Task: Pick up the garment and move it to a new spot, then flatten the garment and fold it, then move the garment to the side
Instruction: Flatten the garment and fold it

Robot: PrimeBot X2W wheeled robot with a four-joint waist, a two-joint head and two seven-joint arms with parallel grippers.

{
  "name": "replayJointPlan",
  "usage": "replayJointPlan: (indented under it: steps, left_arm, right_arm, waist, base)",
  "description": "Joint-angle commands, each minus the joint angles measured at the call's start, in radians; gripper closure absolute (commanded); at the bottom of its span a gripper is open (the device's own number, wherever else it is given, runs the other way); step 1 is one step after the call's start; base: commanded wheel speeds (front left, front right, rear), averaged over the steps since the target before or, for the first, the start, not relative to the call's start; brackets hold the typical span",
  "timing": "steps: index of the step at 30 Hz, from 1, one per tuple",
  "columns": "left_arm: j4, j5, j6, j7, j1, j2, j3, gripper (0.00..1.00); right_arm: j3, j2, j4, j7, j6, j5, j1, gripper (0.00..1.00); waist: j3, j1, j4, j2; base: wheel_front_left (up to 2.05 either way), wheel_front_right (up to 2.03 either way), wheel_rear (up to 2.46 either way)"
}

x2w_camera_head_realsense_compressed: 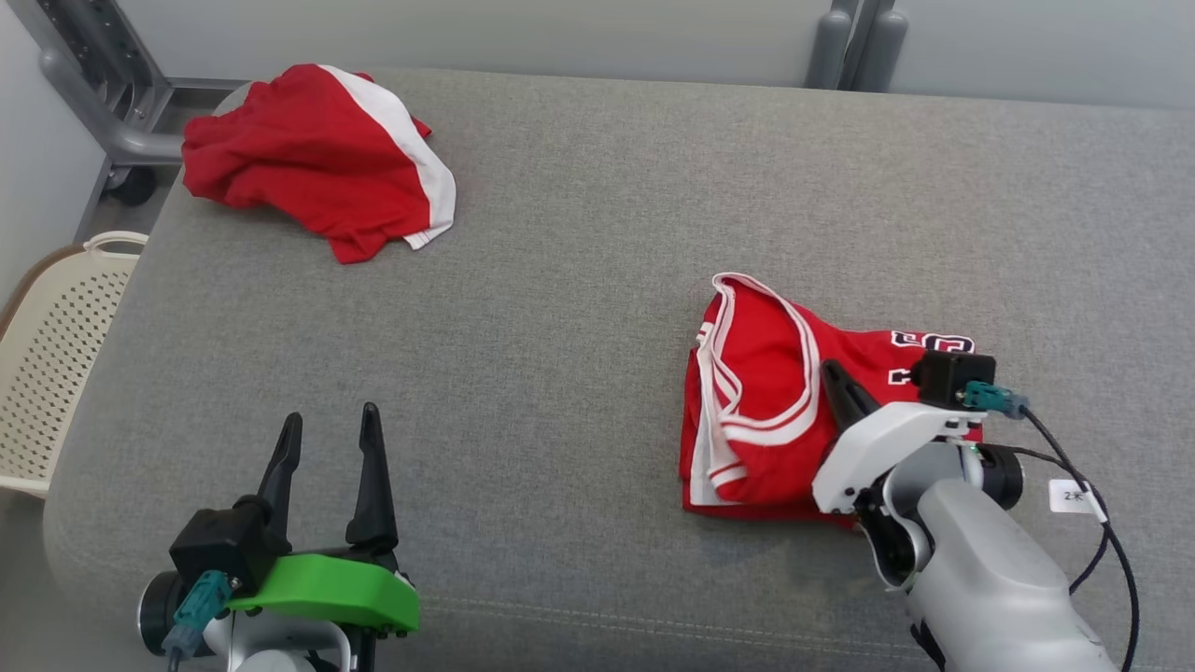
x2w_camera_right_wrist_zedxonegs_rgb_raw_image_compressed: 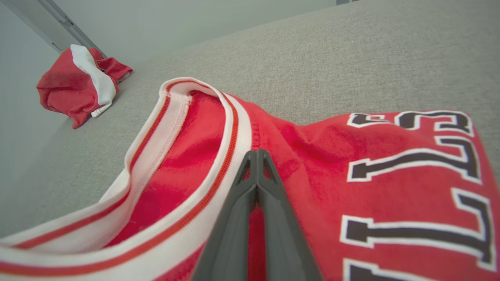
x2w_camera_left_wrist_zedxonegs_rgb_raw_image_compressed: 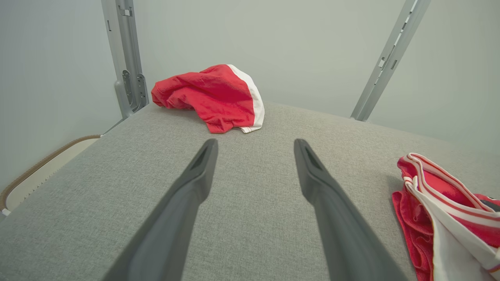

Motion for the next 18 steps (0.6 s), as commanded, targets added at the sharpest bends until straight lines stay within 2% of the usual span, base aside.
replayJointPlan:
  steps: [1, 12, 18]
  left_arm:
    - [-0.002, 0.005, 0.005, -0.001, -0.008, 0.006, 0.001, 0.0]
    - [0.003, -0.004, 0.009, -0.002, 0.012, 0.009, -0.003, 0.0]
    - [0.004, -0.011, 0.012, -0.004, 0.023, 0.009, -0.004, 0.0]
  right_arm:
    - [0.006, 0.0, 0.004, -0.006, 0.0, 0.009, -0.007, 1.0]
    - [0.27, 0.009, 0.052, -0.005, 0.0, 0.096, 0.003, 1.0]
    - [0.423, 0.01, 0.099, -0.028, 0.0, 0.064, -0.021, 1.0]
  waist:
    - [-0.004, 0.0, 0.005, 0.0]
    - [-0.026, 0.0, 0.024, 0.0]
    - [-0.04, 0.0, 0.004, 0.0]
  base:
    - [0.0, 0.0, 0.0]
    - [0.0, 0.0, 0.0]
    - [0.0, 0.0, 0.0]
